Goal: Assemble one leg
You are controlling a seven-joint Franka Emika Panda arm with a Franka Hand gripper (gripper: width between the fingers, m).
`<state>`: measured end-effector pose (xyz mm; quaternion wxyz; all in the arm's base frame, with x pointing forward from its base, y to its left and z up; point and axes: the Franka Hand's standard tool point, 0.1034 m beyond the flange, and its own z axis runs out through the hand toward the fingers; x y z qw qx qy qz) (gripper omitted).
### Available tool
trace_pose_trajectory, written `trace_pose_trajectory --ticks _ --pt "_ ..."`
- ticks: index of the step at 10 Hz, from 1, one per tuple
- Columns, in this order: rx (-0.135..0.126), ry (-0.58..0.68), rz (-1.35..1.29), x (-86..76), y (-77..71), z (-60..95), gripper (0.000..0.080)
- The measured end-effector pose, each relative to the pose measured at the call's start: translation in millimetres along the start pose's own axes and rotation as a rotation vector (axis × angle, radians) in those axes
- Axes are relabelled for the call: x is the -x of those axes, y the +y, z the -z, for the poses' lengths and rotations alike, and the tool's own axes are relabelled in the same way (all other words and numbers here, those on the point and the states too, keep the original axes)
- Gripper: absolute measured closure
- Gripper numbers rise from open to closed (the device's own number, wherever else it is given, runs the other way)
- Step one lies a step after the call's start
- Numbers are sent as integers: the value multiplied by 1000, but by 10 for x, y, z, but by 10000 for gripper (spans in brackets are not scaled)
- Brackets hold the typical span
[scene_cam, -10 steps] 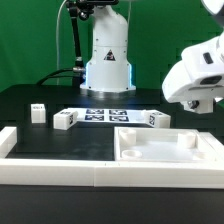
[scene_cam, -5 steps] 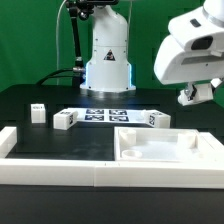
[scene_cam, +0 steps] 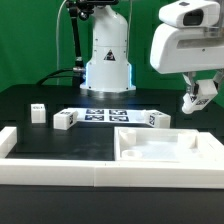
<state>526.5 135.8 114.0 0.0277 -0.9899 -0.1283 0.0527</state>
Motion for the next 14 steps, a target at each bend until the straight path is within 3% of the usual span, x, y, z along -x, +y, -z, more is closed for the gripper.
trace_pose_trajectory --ticks 3,7,9,11,14 --pt "8 158 -79 -296 86 239 508" --pt "12 384 -65 -396 75 237 508" --pt "34 545 -12 -602 217 335 508" --pt "48 550 19 -757 338 380 508" --pt "48 555 20 -771 328 387 508"
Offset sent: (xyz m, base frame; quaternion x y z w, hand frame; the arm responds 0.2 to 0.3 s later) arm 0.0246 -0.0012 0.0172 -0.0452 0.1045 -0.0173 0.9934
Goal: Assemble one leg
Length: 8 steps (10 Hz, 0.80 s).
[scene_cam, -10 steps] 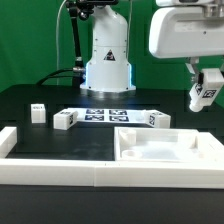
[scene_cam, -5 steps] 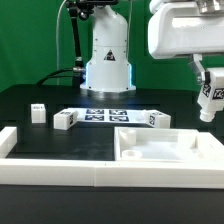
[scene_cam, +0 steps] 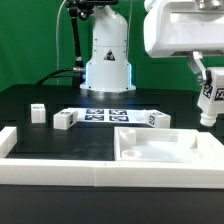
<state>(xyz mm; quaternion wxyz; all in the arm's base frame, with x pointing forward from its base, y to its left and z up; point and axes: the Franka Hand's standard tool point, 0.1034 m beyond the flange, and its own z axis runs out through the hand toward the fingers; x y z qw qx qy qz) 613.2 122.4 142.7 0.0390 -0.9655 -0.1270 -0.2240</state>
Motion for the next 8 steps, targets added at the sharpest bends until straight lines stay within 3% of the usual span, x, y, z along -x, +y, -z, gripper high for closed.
trace_pose_trajectory --ticks 3,4,5,6,7,8 --pt "-2 -10 0 4 66 -225 508" --pt "-6 16 -7 -8 1 -271 508" --pt "-13 2 11 266 -129 -345 508" --pt "-4 -32 16 171 21 -321 508" --pt "2 42 2 -236 75 -299 508" --pt "5 69 14 -174 59 -349 508"
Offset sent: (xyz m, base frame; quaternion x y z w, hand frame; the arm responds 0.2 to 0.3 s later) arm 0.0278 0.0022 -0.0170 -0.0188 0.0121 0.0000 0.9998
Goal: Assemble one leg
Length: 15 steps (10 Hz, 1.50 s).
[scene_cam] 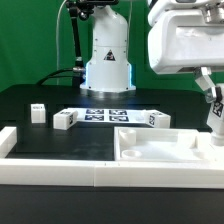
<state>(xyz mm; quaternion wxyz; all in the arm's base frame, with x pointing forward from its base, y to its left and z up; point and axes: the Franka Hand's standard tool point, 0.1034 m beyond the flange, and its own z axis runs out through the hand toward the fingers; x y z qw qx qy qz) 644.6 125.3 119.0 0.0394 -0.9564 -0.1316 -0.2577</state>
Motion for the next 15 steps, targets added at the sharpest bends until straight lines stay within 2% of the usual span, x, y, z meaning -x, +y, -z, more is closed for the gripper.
trace_pose_trajectory --ticks 1,6,15 --pt "4 12 -3 49 22 -20 508" --pt "8 6 -4 77 78 -45 508" --pt "4 -30 -6 324 61 -132 507"
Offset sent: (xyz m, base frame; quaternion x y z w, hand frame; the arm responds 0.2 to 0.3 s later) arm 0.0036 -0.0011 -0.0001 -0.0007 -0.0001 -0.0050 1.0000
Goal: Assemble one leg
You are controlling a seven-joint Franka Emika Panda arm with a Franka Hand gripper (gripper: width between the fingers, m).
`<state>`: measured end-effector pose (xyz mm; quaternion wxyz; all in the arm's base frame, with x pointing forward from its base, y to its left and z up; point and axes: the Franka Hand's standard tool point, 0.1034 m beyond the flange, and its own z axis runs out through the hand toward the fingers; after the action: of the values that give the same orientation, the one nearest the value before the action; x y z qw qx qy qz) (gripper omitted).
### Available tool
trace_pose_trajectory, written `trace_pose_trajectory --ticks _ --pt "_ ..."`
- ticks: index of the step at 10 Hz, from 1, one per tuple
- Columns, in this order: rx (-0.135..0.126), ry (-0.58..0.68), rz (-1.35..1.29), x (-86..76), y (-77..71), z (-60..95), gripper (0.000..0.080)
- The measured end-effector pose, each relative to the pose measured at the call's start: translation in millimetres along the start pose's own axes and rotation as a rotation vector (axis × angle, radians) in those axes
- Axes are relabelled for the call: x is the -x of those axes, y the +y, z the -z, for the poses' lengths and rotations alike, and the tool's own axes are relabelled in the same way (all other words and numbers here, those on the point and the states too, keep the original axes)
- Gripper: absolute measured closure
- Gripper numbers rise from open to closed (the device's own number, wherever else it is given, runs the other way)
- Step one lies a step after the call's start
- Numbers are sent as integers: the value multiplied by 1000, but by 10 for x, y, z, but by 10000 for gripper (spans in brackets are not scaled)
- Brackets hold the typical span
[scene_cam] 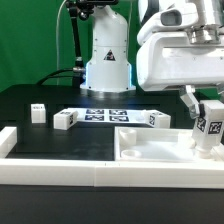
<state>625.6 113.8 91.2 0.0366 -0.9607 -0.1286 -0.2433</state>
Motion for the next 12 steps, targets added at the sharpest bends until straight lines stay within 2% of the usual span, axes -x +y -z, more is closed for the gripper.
trace_pose_trajectory --ticks 4,8,9,10,11,12 --pt "-5 -6 4 50 -42 -53 507" --pt "7 86 3 13 -62 -65 507" --pt "7 86 3 14 -63 -66 436" --pt "7 86 3 14 -63 -66 301" --pt "7 86 3 14 -63 -66 301" --pt "7 86 3 14 -62 -66 171"
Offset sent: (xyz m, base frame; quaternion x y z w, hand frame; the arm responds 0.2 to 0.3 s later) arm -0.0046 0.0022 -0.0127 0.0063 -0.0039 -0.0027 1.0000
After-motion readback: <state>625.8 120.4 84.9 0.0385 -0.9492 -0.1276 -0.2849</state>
